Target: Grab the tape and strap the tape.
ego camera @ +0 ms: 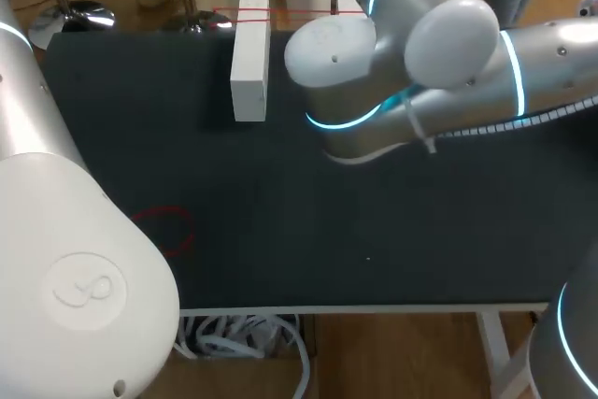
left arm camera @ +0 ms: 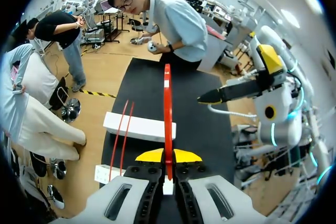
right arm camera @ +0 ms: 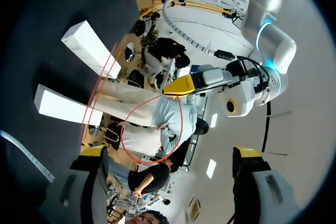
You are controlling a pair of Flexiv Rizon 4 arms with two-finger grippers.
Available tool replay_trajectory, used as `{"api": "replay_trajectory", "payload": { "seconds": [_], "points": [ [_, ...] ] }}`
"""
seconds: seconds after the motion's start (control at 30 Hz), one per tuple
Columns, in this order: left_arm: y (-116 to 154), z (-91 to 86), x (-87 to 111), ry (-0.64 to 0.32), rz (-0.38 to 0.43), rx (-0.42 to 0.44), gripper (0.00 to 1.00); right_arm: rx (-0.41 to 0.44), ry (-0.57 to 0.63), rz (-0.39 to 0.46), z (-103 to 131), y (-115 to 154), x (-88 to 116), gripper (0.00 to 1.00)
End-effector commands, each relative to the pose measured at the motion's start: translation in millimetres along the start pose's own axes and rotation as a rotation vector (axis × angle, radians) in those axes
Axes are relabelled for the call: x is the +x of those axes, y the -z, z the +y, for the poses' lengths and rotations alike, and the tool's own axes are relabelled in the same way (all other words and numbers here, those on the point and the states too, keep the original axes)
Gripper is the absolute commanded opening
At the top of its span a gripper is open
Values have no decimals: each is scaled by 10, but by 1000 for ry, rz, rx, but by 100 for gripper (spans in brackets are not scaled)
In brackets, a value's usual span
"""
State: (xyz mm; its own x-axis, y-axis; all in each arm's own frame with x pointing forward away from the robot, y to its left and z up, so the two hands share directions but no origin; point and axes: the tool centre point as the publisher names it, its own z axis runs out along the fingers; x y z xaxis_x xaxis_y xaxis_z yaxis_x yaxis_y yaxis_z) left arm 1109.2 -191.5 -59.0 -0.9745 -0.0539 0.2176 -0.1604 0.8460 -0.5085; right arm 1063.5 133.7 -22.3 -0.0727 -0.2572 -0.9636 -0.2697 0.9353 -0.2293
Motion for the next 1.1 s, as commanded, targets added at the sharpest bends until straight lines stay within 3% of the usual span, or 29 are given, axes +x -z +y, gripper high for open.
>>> {"api": "replay_trajectory", "payload": {
  "seconds": [0.03,0.17,0.23,0.57,0.77,1.0,1.1],
  "points": [
    [-18,31,-7,37,39,-10,0,-51,3,10,-46,23,-30,100],
    [-102,98,104,123,92,-21,0,-51,3,10,-46,23,-30,100],
    [-153,122,194,176,157,-51,0,-51,3,10,-46,23,-30,100],
    [-323,341,796,382,372,-154,0,-51,3,10,-46,23,-30,100],
    [-348,605,1003,402,428,-187,0,-51,3,10,-46,23,-30,100],
    [-202,801,1097,376,442,-235,0,-51,3,10,-46,23,-30,100],
    [-147,972,1180,386,445,-235,0,-51,3,10,-46,23,-30,100]
  ]
}}
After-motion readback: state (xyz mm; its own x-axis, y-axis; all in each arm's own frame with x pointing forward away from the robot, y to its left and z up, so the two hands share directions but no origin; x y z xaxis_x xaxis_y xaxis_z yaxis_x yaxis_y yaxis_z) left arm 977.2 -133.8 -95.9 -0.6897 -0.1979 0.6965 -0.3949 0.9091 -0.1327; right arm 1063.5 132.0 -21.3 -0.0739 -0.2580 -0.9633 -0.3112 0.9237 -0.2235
